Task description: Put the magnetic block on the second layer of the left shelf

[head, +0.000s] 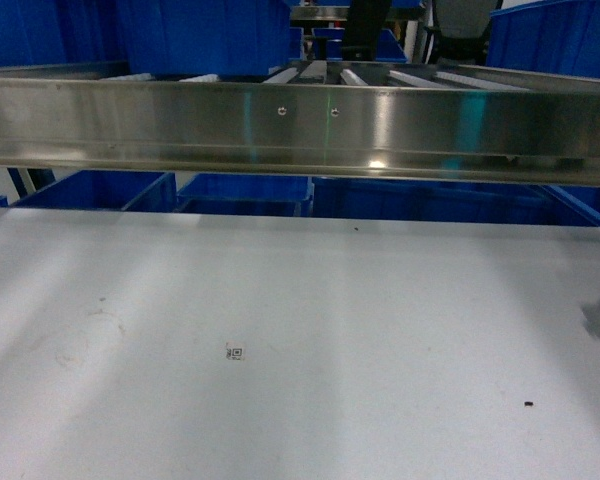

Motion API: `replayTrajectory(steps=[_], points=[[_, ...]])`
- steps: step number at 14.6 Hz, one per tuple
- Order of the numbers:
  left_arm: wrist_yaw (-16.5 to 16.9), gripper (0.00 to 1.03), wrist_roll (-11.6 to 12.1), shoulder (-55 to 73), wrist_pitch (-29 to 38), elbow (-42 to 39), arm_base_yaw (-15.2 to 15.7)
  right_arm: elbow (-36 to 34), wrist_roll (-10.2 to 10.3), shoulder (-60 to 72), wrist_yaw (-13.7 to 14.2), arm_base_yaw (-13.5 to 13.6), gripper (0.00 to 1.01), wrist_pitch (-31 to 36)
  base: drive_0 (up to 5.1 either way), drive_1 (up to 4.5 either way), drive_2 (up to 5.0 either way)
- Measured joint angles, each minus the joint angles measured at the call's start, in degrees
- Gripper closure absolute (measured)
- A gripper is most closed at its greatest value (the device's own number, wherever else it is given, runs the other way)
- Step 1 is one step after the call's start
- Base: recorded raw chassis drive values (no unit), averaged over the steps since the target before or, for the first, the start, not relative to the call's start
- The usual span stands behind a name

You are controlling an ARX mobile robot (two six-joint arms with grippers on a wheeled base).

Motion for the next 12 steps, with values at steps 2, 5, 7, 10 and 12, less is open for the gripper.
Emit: replayTrajectory(steps=[2, 5, 7, 10, 12], points=[[0.0, 0.05, 0.0, 0.0, 0.0, 0.0, 0.0, 0.0, 0.8, 0.5, -1.0, 0.0, 0.28, 0.7, 0.0, 0.00, 0.0], [0.0, 0.05, 0.0, 0.0, 0.0, 0.0, 0.0, -0.1, 0.7, 0.9, -1.0, -0.1, 0.66, 1.8, 0.0, 0.00, 0.0], [0.0, 0.05, 0.0, 0.0, 0.0, 0.0, 0.0, -0.9, 0.7, 0.9, -1.0, 0.0, 0.67, 3.5, 0.0, 0.00, 0.0], [0.0, 0.05, 0.0, 0.0, 0.0, 0.0, 0.0, -8.6, -0.7, -7.5, -1.4, 2.4, 0.67, 6.6, 0.0, 0.00, 0.0], [0.0, 0.05, 0.0, 0.0, 0.0, 0.0, 0.0, -14.2, -0.5, -26.9, -5.6, 6.6, 0.67, 4.8, 0.0, 0.00, 0.0]])
